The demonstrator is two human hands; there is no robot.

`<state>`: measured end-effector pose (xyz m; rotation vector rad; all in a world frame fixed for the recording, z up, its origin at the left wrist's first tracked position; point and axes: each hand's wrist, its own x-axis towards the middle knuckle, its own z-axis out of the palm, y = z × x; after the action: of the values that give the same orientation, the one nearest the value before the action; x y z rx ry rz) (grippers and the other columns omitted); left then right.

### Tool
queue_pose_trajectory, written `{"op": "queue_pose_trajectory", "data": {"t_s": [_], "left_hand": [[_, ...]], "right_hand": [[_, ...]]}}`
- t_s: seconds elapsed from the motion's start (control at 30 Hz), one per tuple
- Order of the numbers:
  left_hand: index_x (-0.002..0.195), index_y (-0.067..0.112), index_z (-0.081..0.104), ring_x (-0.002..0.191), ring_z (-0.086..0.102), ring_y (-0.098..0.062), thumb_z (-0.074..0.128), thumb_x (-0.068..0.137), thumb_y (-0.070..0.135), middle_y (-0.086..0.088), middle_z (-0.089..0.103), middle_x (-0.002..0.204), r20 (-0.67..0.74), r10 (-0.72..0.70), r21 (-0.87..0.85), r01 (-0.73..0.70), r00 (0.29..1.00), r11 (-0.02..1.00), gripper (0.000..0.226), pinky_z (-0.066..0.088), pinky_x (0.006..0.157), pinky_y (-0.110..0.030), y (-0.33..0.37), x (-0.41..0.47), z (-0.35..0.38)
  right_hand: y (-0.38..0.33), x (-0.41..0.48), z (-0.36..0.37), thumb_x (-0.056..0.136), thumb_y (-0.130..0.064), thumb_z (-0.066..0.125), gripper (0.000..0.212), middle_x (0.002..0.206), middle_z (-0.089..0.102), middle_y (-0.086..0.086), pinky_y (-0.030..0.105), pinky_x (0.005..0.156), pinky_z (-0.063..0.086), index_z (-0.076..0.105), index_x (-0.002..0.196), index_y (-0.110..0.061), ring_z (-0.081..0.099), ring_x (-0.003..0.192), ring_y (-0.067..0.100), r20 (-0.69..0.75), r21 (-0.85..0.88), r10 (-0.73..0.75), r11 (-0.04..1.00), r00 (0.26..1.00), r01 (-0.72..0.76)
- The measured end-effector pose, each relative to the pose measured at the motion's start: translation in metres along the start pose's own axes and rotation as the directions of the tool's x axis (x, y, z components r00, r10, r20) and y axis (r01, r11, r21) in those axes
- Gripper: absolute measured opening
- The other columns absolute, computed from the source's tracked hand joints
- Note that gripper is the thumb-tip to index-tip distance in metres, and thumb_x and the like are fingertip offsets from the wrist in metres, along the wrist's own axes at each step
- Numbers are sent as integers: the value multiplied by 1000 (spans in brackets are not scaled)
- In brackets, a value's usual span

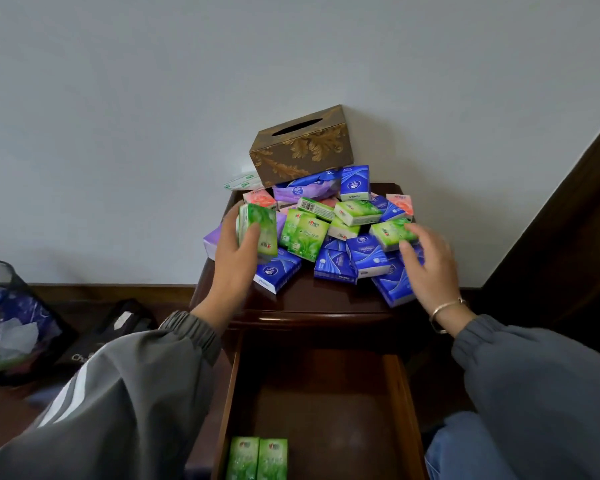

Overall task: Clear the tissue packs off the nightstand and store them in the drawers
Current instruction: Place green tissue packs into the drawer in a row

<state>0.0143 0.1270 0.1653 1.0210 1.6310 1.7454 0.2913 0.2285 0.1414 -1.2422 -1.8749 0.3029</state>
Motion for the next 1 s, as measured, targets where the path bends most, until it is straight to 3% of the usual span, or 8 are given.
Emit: {"op": "queue_pose_trajectory", "data": {"t_s": [0.1,0.23,0.33,0.5,0.6,0.67,0.87,1.0], "left_hand": [[137,24,45,97,63,-5,47,98,22,-4,61,124,1,-13,41,13,1000,999,39,52,71,-14,-18,-6,2],[137,25,45,92,61,3,47,98,24,0,62,119,-64,-61,34,63,996,997,40,47,62,-4,-23,-7,5],[137,24,45,109,59,-8,46,99,24,-1,59,126,-42,-21,95,25,999,995,38,50,90,-20,-23,-10,3],[146,25,36,124,50,-14,45,100,26,0,50,140,-20,-27,122,30,999,992,47,41,106,-35,-22,-14,4],[146,26,34,124,50,-14,44,101,27,1,49,141,-24,-31,124,34,999,992,47,41,106,-35,-24,-14,4],[146,25,34,125,49,-15,43,101,27,0,49,141,-31,-37,126,41,999,991,46,41,107,-38,-26,-14,4],[144,27,37,123,52,-15,44,100,27,0,52,138,-18,-33,118,35,999,992,44,43,106,-42,-29,-14,2],[142,33,36,114,53,-5,44,100,29,6,52,135,-7,-21,119,21,1000,993,43,43,91,-20,-35,-13,1]], "right_hand": [[-1,40,-8,89,-29,58,31,114,63,11,32,82,41,57,116,-14,57,109,33,95,-59,258,965,961,-254],[-7,65,2,77,-50,67,52,112,64,13,30,73,41,59,113,-13,60,103,33,337,-270,543,838,769,-473],[-9,71,9,67,-41,80,61,116,64,14,37,83,50,59,115,-9,61,103,32,344,-104,648,746,679,-658],[-9,70,-1,61,-19,86,45,105,68,16,46,83,54,63,98,-6,65,96,32,300,125,642,707,705,-696],[-16,78,-15,64,-17,84,51,101,67,8,25,62,49,61,108,-4,63,87,22,261,327,551,722,793,-609],[-26,90,-13,68,-19,82,59,107,66,8,22,67,49,56,119,-3,65,87,18,327,429,493,683,806,-591],[-59,119,26,75,-16,76,49,124,61,10,31,90,39,54,118,-8,55,115,22,554,244,543,619,631,-747],[-71,136,29,75,-19,75,52,119,62,6,31,93,39,53,121,-8,57,107,20,637,-1,605,620,477,-785]]}}
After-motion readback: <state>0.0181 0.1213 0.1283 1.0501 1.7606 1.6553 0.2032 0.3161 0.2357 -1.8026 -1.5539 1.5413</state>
